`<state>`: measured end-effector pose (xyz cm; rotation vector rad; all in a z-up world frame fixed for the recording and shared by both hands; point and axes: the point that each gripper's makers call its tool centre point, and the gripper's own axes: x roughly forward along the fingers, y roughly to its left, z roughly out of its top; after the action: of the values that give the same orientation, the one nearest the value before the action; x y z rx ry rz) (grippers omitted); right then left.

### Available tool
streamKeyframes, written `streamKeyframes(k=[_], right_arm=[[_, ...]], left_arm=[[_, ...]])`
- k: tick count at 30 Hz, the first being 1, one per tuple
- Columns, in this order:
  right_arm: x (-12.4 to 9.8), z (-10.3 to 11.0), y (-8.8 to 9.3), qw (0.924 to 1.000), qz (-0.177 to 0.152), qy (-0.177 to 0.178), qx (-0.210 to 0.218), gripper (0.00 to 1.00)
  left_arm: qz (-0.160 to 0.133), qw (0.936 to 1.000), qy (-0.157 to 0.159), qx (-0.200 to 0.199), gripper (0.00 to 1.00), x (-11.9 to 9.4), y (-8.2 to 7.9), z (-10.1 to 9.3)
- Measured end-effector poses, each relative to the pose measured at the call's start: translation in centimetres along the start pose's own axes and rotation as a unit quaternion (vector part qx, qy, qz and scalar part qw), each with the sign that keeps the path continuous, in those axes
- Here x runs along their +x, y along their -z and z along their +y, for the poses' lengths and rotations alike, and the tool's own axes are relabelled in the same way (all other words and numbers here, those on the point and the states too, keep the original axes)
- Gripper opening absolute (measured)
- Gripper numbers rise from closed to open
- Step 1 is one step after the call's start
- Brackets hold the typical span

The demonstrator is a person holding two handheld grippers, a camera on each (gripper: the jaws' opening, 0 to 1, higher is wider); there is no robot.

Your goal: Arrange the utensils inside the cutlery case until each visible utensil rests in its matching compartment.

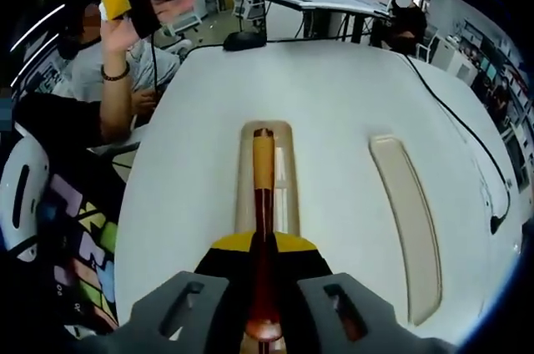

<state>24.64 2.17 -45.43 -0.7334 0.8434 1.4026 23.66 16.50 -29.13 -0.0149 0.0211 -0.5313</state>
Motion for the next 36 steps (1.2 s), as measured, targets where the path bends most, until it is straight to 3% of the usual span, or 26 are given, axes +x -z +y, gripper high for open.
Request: streamKeyframes(k=[12, 13, 14, 18, 22, 24, 31, 34, 36], right_arm=[[-1.3, -0.4, -0.6, 0.9993, -0.024, 0.019, -0.021, 0.11], [-1.5, -0.8, -1.3, 0.9981, -0.046, 0.032, -0.025, 0.11], [-1.7, -1.0, -2.0, 0.9964, -0.073, 0.040, -0.020, 0.11], [-3.0, -1.7, -2.7, 0.9921, -0.112, 0.056, -0.010, 0.11], [-4.1, -2.3, -1.9, 0.9914, -0.110, 0.071, -0.008, 0.11], [-5.5, -3.5, -2.2, 0.9856, -0.134, 0.104, 0.001, 0.11], [-8.1, -5.1, -0.8, 0.9801, -0.152, 0.125, 0.024, 0.11], [-9.2, -7.2, 0.0, 0.9688, -0.172, 0.172, 0.048, 0.11], [-9.6, -8.5, 0.9, 0.9656, -0.165, 0.193, 0.056, 0.11]], left_arm=[[0.010, 0.9999, 0.004, 0.001, 0.96, 0.2, 0.5, -0.3], [0.008, 1.0000, 0.003, 0.000, 0.96, 0.2, 0.4, -0.3], [-0.016, 0.9998, -0.002, -0.014, 0.96, 0.3, -0.3, -0.1], [-0.062, 0.9965, 0.025, -0.051, 0.99, -0.1, -1.9, -0.8], [-0.066, 0.9958, 0.038, -0.050, 0.99, -0.3, -2.0, -1.2], [-0.066, 0.9957, 0.038, -0.051, 0.99, -0.2, -1.9, -1.2], [-0.066, 0.9951, 0.049, -0.054, 0.97, 0.4, -1.5, -1.4], [-0.072, 0.9944, 0.061, -0.047, 0.98, 0.8, -1.7, -1.7], [-0.083, 0.9935, 0.064, -0.043, 0.97, 0.9, -2.0, -1.9]])
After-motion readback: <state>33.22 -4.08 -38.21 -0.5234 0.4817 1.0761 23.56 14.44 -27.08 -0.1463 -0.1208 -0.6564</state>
